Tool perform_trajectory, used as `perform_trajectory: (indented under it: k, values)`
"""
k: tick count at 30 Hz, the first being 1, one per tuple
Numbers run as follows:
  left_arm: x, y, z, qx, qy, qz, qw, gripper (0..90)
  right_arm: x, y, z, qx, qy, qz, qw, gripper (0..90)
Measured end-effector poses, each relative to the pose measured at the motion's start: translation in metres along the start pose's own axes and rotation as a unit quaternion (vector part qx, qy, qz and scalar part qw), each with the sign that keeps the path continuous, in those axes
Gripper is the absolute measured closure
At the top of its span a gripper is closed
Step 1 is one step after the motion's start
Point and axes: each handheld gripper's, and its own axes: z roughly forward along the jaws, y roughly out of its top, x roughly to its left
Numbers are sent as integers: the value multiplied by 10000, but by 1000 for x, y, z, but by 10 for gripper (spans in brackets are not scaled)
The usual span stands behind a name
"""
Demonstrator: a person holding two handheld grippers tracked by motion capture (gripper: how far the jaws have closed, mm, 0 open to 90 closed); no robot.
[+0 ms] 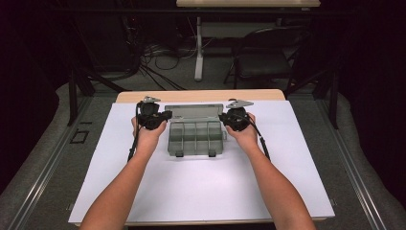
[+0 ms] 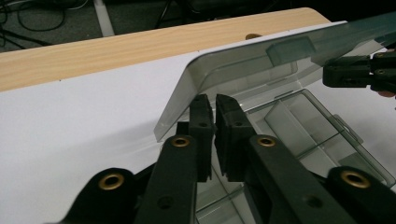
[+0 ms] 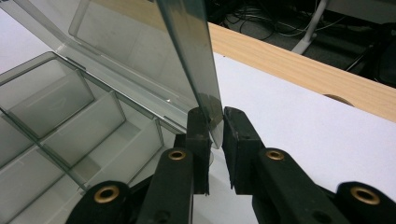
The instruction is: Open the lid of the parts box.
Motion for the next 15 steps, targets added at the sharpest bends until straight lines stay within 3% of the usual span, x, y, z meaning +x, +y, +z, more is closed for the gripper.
perform_trajectory:
  k: [7,8,15]
  values:
    - [-1,-9,-1,83,-50,48,9999,742,0,0,0,4,5,-27,10000,816]
    - [-1,-10,-1,115,-53,50,9999,697,0,0,0,3,0,-28,10000,816]
    - [2,-22,3,323,-104,25,9994,640,0,0,0,-14,-3,-19,10000,818]
